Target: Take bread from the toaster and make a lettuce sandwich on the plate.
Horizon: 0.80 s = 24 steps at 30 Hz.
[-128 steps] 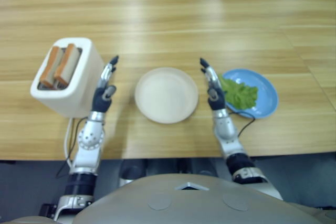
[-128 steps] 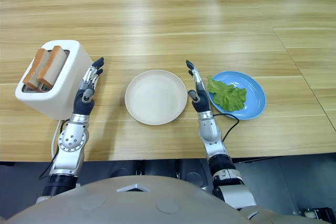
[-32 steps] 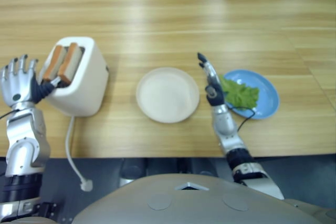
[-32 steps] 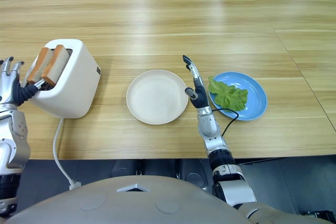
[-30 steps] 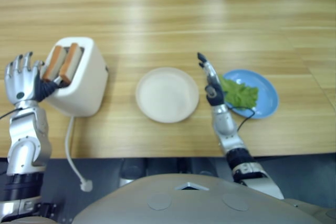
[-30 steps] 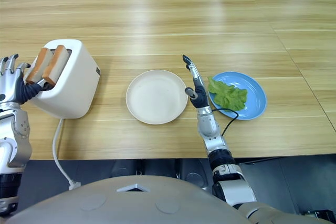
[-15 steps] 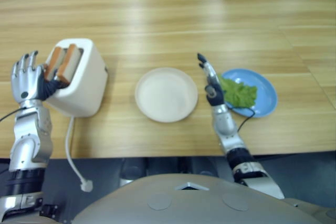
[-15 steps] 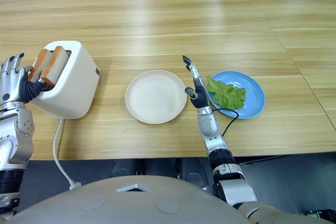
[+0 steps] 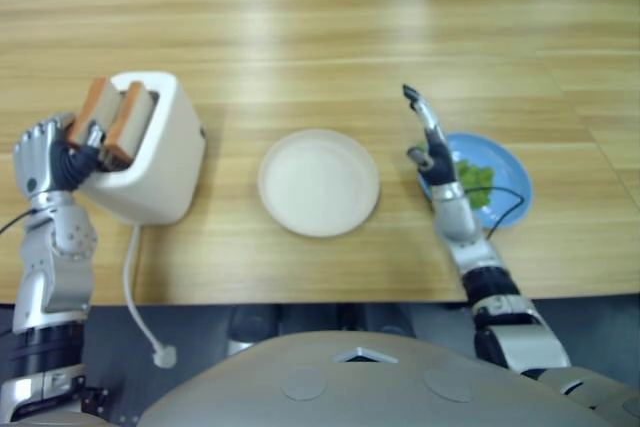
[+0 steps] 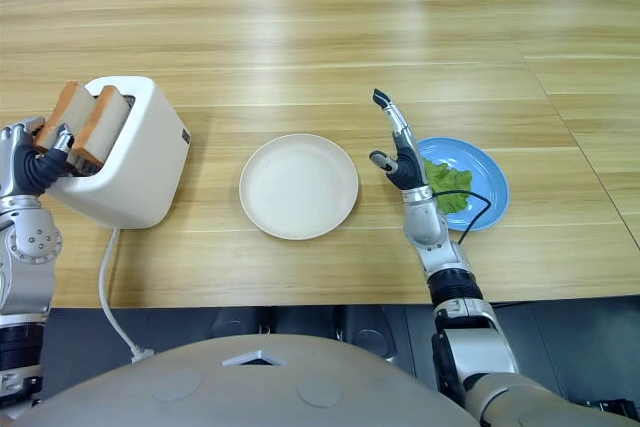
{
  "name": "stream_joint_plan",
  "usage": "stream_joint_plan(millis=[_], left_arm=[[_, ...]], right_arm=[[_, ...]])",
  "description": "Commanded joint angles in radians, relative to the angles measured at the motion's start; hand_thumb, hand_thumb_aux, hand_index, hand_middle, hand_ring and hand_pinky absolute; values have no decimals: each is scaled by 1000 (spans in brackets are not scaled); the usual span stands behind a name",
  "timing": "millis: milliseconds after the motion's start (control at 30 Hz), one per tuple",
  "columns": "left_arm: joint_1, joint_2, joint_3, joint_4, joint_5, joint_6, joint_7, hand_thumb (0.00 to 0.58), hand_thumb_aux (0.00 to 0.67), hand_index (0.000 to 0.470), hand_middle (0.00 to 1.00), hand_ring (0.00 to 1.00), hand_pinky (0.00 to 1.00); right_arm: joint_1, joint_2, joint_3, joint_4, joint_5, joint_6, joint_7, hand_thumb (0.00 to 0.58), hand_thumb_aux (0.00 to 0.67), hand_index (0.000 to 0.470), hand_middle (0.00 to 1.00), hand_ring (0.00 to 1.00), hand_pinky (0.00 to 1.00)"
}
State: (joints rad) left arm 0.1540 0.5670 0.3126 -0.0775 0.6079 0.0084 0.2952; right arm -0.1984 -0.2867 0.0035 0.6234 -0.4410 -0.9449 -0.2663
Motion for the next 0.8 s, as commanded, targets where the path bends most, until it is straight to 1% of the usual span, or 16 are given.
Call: stream_joint_plan(millis=[33,100,167,333,467,600,800], left_arm=[[17,-23,-9,-49,0,1,-4,580,670,460,1000,1000,1000],[29,-32,-4,-75,10,14,-1,580,670,460,1000,1000,1000],[39,-42,3,-100,20,26,7,580,670,460,1000,1000,1000],[42,-53,36,-181,52,57,29,580,670,460,1000,1000,1000],[21,-64,47,-263,90,73,46,580,670,460,1000,1000,1000],[-2,-73,55,-320,122,84,54,580,670,460,1000,1000,1000],[-33,-77,60,-388,126,62,49,580,670,460,1000,1000,1000]], right_arm=[[-24,-114,-4,26,-136,158,-71,0,0,0,0,0,0],[-49,-191,0,44,-190,232,-99,0,0,0,0,0,0],[-58,-263,11,39,-246,280,-141,0,0,0,0,0,0],[-67,-405,89,67,-396,356,-257,0,0,0,0,0,0],[-109,-490,140,210,-437,386,-349,0,0,0,0,0,0],[-143,-522,224,312,-483,395,-412,0,0,0,0,0,0],[-195,-505,357,483,-540,461,-455,0,0,0,0,0,0]])
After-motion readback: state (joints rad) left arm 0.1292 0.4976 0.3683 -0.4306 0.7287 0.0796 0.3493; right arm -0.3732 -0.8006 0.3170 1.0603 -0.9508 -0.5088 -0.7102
